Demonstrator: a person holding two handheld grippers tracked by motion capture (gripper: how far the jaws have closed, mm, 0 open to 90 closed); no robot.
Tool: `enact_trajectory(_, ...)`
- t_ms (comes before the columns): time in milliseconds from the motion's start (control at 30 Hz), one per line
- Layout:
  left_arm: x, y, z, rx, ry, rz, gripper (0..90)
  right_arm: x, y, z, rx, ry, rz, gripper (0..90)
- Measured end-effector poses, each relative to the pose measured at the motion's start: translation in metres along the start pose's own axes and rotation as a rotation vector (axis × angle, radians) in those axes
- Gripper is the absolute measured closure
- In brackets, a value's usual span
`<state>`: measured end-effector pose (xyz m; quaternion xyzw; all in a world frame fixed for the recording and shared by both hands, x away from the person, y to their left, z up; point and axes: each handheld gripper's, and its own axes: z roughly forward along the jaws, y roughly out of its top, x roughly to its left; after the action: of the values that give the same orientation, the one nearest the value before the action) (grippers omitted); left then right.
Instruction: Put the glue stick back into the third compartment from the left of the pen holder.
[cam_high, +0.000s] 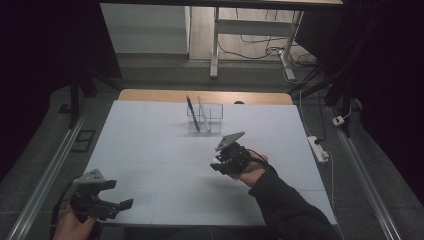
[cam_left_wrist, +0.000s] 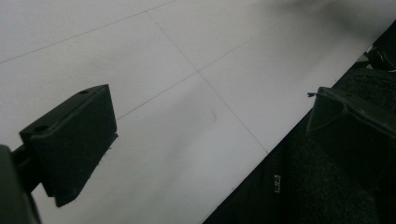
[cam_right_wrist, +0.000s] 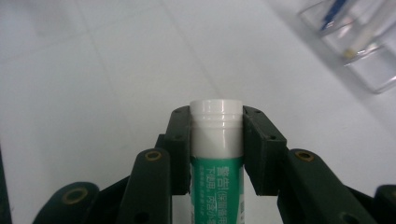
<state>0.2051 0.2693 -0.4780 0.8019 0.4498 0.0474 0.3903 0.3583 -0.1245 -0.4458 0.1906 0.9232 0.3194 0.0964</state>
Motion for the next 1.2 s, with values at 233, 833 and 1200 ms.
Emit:
enact_trajectory(233,0.0,0.0,0.0,0.0,0.0,-0.001,1.5,-0.02,0.006,-0.014,-0.096,-0.044,0.096,65.2)
enact_trajectory(833,0.0,0.0,0.0,-0.003,-0.004,0.0,1.5,-0.061,0.03,-0.013,-0.23,-0.151,0.193,65.1)
enact_trajectory(1200,0.001,0.0,-0.001,-0.006,-0.007,-0.001,1.5,-0.079,0.049,0.0,-0.287,-0.189,0.232,65.1)
